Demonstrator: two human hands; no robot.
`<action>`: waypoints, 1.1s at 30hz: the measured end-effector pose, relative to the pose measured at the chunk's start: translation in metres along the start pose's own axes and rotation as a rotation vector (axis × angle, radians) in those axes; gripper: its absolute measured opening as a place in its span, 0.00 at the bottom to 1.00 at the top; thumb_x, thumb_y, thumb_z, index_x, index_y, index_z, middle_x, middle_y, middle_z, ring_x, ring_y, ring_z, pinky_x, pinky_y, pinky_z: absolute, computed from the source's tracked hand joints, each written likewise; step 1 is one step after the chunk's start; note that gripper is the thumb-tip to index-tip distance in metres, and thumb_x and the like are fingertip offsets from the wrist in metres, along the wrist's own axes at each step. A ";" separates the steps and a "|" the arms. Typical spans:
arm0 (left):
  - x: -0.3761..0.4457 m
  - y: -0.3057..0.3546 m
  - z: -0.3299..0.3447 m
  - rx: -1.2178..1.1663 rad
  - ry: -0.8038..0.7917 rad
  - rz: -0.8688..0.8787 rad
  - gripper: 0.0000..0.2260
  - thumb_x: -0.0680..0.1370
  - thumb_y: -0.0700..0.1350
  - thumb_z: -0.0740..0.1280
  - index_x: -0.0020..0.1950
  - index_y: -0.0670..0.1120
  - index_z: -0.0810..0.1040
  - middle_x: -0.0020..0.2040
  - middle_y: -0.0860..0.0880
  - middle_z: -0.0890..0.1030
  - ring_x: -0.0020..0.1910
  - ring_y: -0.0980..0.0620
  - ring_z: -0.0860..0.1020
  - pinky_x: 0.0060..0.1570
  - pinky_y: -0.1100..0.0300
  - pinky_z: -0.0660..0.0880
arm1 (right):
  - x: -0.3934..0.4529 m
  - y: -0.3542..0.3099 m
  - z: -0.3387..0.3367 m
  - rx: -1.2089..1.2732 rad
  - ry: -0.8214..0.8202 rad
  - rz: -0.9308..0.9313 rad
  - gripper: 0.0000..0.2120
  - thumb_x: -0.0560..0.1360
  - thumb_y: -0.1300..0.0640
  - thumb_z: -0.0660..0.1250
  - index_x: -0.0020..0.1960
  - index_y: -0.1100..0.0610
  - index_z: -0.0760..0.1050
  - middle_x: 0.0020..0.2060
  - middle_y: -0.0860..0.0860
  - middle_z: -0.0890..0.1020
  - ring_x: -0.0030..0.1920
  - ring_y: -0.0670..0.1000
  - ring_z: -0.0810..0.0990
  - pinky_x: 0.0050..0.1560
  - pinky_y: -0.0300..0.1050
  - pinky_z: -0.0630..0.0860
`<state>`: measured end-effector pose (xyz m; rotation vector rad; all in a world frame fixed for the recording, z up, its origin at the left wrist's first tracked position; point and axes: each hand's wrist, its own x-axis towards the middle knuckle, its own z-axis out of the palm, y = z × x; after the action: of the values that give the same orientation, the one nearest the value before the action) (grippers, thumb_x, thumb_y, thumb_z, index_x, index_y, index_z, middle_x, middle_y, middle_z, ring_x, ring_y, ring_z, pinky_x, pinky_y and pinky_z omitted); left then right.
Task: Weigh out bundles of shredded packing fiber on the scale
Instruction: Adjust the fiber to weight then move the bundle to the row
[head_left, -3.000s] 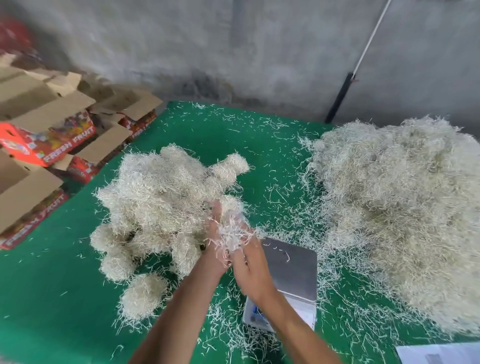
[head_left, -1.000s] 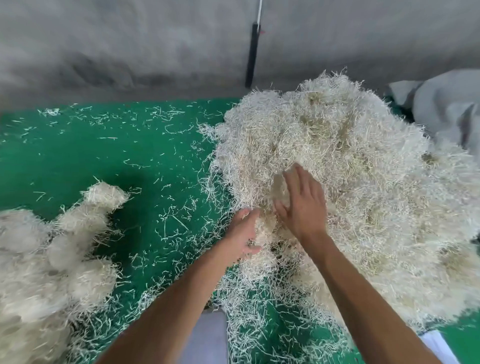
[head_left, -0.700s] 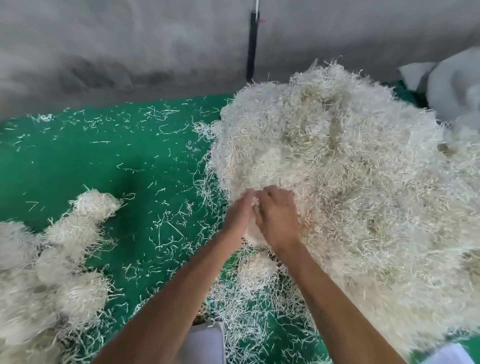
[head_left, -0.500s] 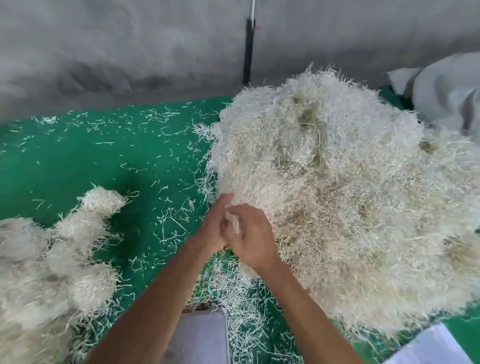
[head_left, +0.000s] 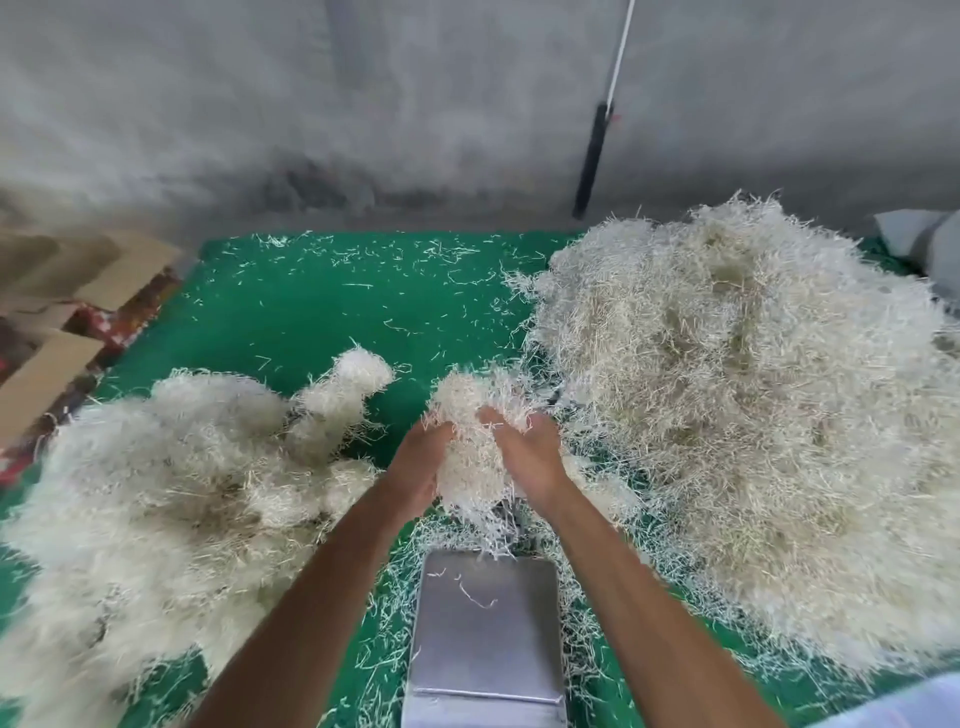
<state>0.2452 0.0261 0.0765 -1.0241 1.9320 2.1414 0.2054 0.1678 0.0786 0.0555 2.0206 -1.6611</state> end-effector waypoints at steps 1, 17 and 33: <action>-0.003 0.003 -0.008 0.020 0.017 0.012 0.17 0.83 0.45 0.61 0.69 0.38 0.71 0.65 0.35 0.75 0.66 0.38 0.75 0.63 0.45 0.72 | -0.002 0.000 0.007 -0.021 0.026 -0.033 0.54 0.75 0.32 0.69 0.83 0.62 0.47 0.66 0.59 0.77 0.66 0.58 0.75 0.65 0.49 0.75; -0.093 -0.012 -0.049 -0.361 0.031 -0.095 0.18 0.82 0.64 0.57 0.58 0.52 0.75 0.36 0.50 0.77 0.16 0.62 0.73 0.12 0.66 0.67 | -0.113 0.027 0.058 -0.173 -0.026 -0.302 0.38 0.74 0.22 0.59 0.37 0.59 0.76 0.23 0.57 0.74 0.20 0.57 0.73 0.26 0.51 0.77; -0.122 -0.063 -0.070 -0.571 -0.485 -0.174 0.27 0.75 0.58 0.73 0.70 0.52 0.72 0.69 0.41 0.74 0.63 0.34 0.76 0.56 0.27 0.73 | -0.136 0.038 0.042 -0.396 0.308 -0.592 0.35 0.74 0.43 0.75 0.77 0.48 0.67 0.61 0.48 0.79 0.49 0.48 0.82 0.43 0.45 0.81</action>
<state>0.3985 0.0199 0.0873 -0.6001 1.0093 2.5801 0.3517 0.1773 0.0959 -0.4998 2.7608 -1.6021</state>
